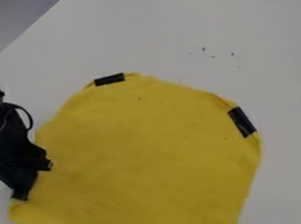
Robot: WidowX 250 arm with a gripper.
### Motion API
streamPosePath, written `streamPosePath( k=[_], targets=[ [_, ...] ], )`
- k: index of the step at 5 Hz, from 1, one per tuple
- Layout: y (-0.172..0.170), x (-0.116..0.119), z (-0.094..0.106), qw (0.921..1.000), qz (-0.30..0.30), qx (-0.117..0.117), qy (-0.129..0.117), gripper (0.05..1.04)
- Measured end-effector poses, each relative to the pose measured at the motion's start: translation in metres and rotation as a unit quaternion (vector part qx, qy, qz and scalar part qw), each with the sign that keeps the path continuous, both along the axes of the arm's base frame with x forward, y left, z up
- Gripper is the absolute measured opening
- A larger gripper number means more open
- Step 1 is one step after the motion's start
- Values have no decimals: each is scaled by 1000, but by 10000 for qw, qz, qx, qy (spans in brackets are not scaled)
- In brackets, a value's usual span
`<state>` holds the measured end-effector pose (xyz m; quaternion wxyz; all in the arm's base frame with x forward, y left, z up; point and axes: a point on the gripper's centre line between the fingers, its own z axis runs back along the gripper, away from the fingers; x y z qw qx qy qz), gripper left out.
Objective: Fold the cloth from bottom left to top right
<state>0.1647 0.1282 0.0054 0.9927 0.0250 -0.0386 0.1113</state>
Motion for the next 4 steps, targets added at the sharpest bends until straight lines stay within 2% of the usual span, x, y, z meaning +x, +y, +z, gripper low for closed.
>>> streamPosePath(
  k=[1, 2, 3, 4],
  targets=[
    [0, -2, 13, 9999, 63, 146, 36, 95],
    [-6, 14, 41, 9988, 17, 477, -45, 70],
    [-30, 34, 56, 9983, -14, 590, -26, 69],
    [-54, 60, 60, 9983, -30, 554, -182, 69]
  ],
)
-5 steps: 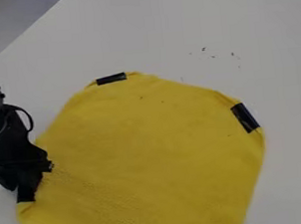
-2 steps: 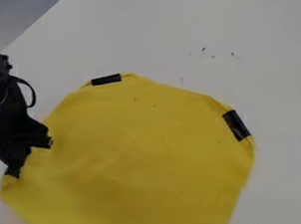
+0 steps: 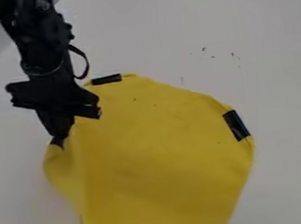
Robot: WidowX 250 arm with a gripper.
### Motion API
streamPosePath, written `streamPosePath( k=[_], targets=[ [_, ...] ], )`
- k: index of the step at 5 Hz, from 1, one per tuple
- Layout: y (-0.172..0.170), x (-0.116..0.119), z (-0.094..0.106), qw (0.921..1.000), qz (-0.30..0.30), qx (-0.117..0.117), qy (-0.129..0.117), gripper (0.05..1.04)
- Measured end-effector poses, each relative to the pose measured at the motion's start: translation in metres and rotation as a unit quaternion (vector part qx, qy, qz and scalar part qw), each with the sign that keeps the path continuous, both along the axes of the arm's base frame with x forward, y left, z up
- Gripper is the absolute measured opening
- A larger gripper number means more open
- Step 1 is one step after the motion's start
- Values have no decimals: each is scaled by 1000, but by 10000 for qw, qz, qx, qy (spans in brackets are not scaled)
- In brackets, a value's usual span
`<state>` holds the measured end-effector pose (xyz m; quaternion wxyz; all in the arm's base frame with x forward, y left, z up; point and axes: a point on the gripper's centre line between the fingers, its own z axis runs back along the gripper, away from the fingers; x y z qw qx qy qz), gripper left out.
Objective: Fold the cloth from bottom left to top right
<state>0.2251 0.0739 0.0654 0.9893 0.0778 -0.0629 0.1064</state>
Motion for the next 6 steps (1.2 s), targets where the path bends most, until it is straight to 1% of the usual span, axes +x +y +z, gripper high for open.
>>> streamPosePath(
  k=[1, 2, 3, 4, 5, 6],
  targets=[
    [-20, 26, -16, 9995, -78, -288, -49, 68],
    [-28, 38, -30, 9983, -153, -564, -65, 68],
    [-33, 46, -44, 9971, -248, -725, -36, 68],
    [-35, 50, -49, 9961, -324, -816, -40, 68],
    [-36, 57, -45, 9955, -387, -858, -93, 95],
    [-40, 64, -43, 9948, -469, -907, -58, 267]
  ],
)
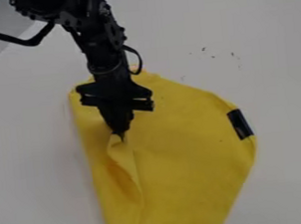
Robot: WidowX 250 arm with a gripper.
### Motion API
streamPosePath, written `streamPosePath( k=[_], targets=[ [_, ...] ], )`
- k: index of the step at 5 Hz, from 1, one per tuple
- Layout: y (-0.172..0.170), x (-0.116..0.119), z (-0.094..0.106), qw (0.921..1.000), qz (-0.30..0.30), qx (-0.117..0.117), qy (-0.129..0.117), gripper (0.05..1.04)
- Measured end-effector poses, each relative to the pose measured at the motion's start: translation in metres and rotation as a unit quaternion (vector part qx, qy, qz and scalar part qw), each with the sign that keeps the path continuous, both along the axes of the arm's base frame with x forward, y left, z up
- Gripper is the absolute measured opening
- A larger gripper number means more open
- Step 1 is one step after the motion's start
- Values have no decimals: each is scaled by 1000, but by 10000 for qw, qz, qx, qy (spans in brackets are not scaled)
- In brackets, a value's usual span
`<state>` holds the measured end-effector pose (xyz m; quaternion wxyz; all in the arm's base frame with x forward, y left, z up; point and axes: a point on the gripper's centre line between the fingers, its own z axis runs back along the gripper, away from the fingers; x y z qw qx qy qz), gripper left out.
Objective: Fold the cloth from bottom left to top right
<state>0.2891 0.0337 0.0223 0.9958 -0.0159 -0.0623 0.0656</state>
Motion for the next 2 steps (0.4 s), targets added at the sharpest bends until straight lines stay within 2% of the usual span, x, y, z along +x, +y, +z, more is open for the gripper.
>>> streamPosePath(
  k=[1, 2],
  targets=[
    [-8, 7, 4, 9999, -89, -43, 57, 549],
    [-13, 14, 5, 9999, -78, -142, -3, 856]
  ],
)
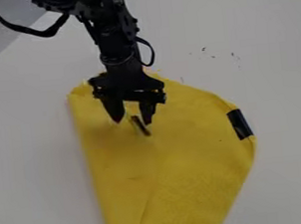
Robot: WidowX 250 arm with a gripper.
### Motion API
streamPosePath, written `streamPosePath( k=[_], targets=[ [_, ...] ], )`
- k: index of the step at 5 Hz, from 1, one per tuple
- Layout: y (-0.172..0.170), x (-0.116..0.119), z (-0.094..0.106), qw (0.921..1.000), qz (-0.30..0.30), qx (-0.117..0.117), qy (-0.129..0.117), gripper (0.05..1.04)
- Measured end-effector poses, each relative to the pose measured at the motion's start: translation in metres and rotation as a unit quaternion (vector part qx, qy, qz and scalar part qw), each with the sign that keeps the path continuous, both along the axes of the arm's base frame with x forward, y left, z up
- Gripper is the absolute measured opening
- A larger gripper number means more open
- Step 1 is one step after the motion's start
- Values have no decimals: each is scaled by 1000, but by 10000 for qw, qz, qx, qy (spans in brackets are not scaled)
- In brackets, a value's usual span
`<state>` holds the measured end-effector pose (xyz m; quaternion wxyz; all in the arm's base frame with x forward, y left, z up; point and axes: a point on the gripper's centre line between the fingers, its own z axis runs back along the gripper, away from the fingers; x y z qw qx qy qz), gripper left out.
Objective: Fold the cloth from bottom left to top right
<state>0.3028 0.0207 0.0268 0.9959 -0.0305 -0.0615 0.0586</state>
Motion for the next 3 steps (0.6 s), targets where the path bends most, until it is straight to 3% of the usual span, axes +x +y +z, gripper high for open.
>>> streamPosePath(
  k=[1, 3],
  targets=[
    [-10, 8, 4, 9999, -86, -46, -95, 1011],
    [-10, 10, 3, 9980, -422, 441, -155, 1001]
  ],
)
